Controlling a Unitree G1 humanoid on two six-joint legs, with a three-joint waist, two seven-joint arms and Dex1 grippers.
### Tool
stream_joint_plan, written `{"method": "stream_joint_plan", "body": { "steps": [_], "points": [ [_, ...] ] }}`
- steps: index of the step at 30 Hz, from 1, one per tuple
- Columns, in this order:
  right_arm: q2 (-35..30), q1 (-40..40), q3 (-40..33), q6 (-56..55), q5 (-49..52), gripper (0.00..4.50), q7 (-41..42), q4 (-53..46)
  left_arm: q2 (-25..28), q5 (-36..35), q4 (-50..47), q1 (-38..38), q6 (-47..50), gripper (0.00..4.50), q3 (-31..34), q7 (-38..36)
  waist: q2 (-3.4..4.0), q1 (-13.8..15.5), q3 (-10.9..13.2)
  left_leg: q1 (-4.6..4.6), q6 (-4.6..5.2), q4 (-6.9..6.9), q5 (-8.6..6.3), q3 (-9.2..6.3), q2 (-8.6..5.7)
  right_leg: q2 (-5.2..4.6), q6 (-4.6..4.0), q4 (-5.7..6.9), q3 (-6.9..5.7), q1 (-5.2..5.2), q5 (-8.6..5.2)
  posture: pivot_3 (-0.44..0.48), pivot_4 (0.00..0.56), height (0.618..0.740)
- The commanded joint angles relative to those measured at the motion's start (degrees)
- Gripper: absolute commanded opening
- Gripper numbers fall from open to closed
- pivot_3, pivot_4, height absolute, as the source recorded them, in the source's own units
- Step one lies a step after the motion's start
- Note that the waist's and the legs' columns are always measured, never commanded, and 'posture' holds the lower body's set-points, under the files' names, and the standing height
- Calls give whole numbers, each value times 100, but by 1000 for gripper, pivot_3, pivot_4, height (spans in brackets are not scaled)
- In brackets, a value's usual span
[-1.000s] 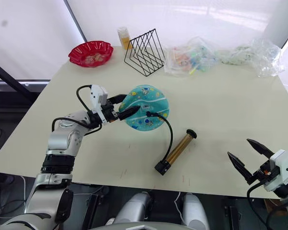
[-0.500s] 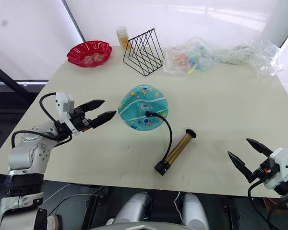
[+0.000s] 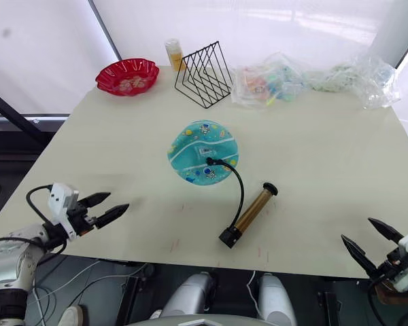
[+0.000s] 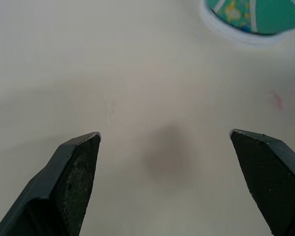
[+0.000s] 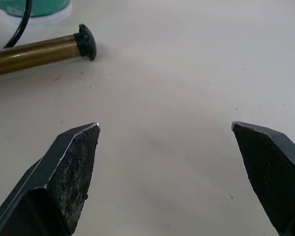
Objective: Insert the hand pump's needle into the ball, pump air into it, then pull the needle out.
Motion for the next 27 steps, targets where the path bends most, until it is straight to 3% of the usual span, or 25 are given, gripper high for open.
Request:
{"method": "stream_joint_plan", "body": {
  "steps": [1,5,11,18,27],
  "points": [
    [-117,146,-289,-233,74,4500,117,109,189,-1,91,4,-277,4465,230,-131,0,11,0,0,0,1,0,-1,1,0,-1,1,-1,1,1,0,150,740],
    [-154,147,-298,-294,80,4500,153,206,221,-7,128,-42,-352,4465,187,-206,1,-1,-1,6,0,5,0,6,8,3,-4,10,2,1,2,0,150,740],
    [-246,113,-241,-155,273,4500,304,-55,303,-129,-693,-12,-56,4465,-126,-564,1,-10,-1,11,0,9,0,20,18,11,-10,18,14,1,6,0,150,740],
    [-498,169,-40,89,491,4500,845,-532,364,-470,-2722,-100,1113,4465,-1084,-703,2,-6,-2,12,1,21,0,30,18,11,-8,25,24,1,8,0,150,740],
    [-503,40,93,341,547,4500,817,-951,-149,-584,-3657,-1246,2207,4465,-2371,-273,4,3,0,10,1,88,-1,37,18,25,-5,87,28,2,6,0,150,740]
  ]
}}
